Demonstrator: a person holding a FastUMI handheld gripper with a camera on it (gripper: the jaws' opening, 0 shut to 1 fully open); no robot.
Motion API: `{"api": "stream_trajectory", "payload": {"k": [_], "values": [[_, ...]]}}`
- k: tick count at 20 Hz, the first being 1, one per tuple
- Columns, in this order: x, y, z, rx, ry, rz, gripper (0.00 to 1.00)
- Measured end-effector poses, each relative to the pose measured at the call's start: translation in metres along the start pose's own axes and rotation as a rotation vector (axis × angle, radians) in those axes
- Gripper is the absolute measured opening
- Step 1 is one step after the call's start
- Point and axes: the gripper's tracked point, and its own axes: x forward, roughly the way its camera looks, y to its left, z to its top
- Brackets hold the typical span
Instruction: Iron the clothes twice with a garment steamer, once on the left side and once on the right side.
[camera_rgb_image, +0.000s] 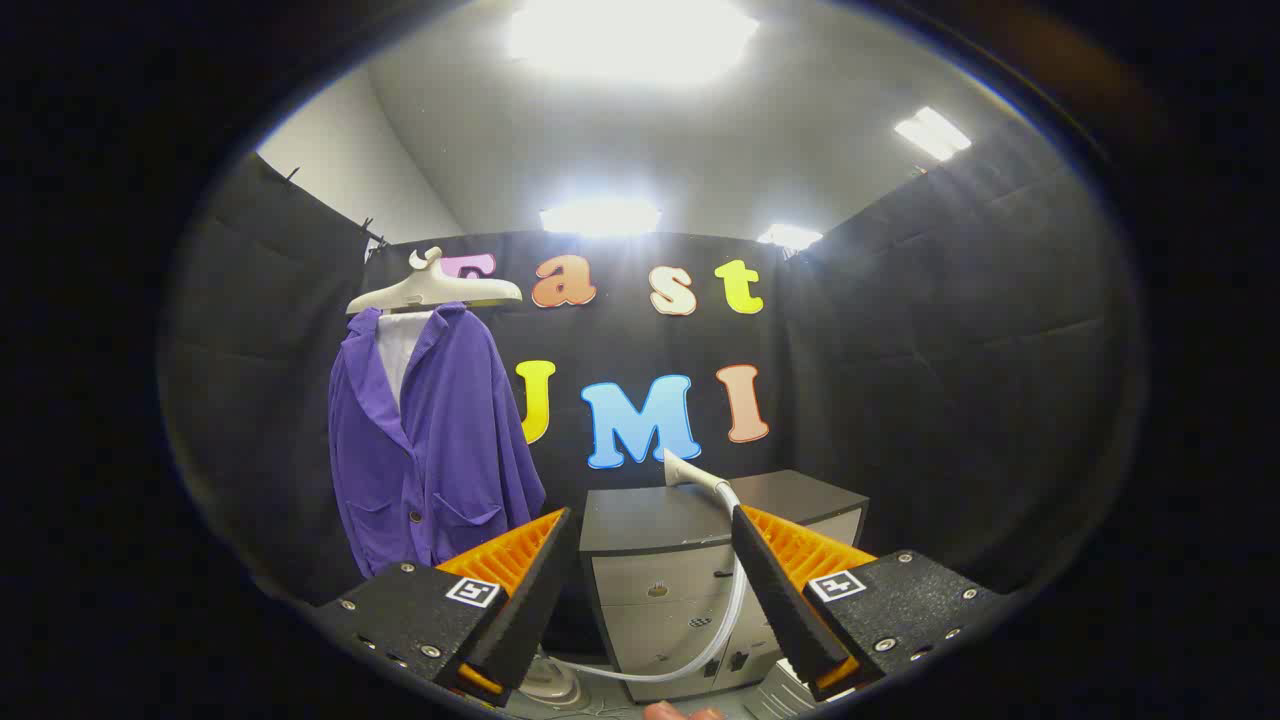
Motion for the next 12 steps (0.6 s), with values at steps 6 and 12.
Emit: {"api": "stream_trajectory", "payload": {"k": [6, 12], "values": [[-0.002, 0.001, -0.009, -0.024, 0.020, -0.006, 0.95], [0.001, -0.002, -0.023, -0.044, 0.055, -0.006, 0.95]]}}
